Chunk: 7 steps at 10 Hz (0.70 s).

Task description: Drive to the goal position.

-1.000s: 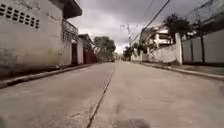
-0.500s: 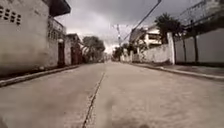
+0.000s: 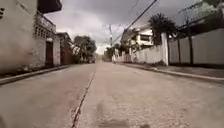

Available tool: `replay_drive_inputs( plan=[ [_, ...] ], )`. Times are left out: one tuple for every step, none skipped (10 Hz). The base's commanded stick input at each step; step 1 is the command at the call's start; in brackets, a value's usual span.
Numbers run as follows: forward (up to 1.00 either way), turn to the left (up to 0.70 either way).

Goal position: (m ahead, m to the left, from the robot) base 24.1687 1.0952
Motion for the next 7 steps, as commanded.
replay_drive_inputs(
  plan=[
    [1.00, -0.29],
    [1.00, -0.40],
    [1.00, -0.40],
    [1.00, -0.40],
    [1.00, -0.30],
    [1.00, -0.11],
    [1.00, 0.00]
  ],
)
